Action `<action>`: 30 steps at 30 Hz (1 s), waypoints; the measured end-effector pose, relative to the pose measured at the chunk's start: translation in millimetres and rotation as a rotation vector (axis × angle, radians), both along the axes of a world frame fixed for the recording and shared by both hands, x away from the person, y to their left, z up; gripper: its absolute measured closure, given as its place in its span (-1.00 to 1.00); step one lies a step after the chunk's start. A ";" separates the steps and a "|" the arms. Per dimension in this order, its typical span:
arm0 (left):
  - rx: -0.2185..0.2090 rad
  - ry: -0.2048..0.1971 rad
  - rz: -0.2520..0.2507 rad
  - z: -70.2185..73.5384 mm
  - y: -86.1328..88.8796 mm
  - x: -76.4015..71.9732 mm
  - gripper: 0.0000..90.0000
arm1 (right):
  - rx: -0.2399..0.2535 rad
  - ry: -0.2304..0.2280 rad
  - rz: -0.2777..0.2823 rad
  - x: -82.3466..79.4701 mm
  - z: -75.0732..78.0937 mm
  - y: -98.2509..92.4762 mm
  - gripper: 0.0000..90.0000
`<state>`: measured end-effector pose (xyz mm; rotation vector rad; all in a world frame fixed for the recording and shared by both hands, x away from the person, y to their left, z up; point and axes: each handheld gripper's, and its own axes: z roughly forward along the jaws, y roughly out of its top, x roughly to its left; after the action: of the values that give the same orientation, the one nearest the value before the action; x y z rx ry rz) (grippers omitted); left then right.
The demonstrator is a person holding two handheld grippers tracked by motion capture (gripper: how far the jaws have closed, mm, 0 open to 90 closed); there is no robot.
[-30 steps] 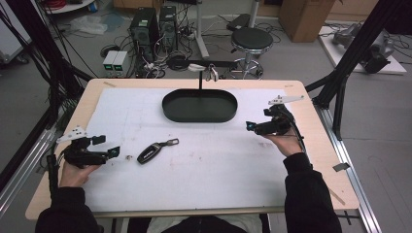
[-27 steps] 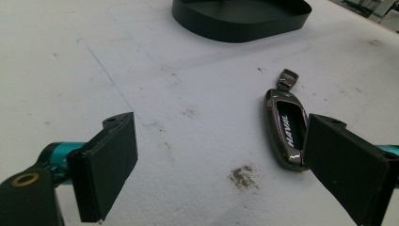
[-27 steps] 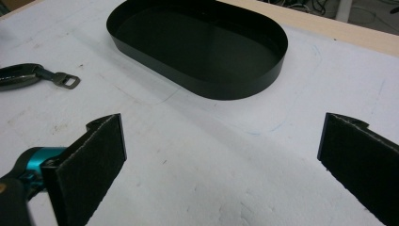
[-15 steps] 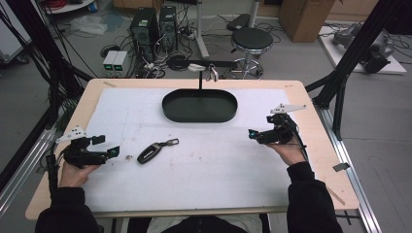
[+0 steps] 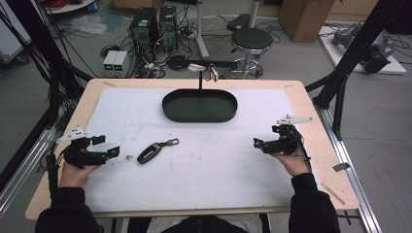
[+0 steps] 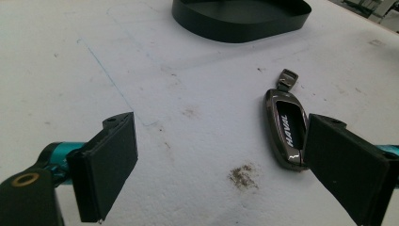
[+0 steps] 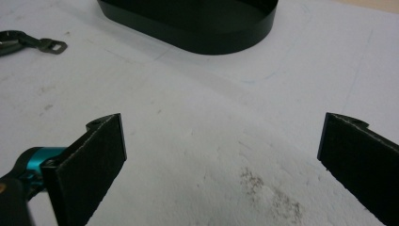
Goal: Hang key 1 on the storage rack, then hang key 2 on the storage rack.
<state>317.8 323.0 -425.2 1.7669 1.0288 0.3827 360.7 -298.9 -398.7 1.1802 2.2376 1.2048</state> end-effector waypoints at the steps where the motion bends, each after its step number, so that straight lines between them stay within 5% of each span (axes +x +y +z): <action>1: 0.000 0.001 0.001 -0.1 -0.1 0.1 -0.75 | 0.001 -0.005 -0.004 -2.3 -1.8 -1.3 -0.98; 9: 0.016 0.007 -0.009 -0.5 -2.8 0.1 -0.75 | -0.011 0.021 -0.012 -17.4 -22.0 -5.1 -0.98; 14: 0.022 0.020 -0.032 3.8 -7.8 2.2 -0.75 | 0.001 0.014 -0.010 -21.2 -21.3 -7.3 -0.98; 21: 0.077 0.010 -0.123 23.7 -39.6 13.8 -0.75 | 0.003 0.013 -0.028 -29.0 -25.0 -14.2 -0.98; 30: 0.141 0.043 -0.177 29.5 -64.4 33.1 -0.75 | 0.017 0.006 -0.036 -31.3 -27.6 -22.0 -0.98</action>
<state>351.0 258.6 -395.8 1.9833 0.8845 0.3135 329.4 -320.9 -426.3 1.2268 2.2057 1.2098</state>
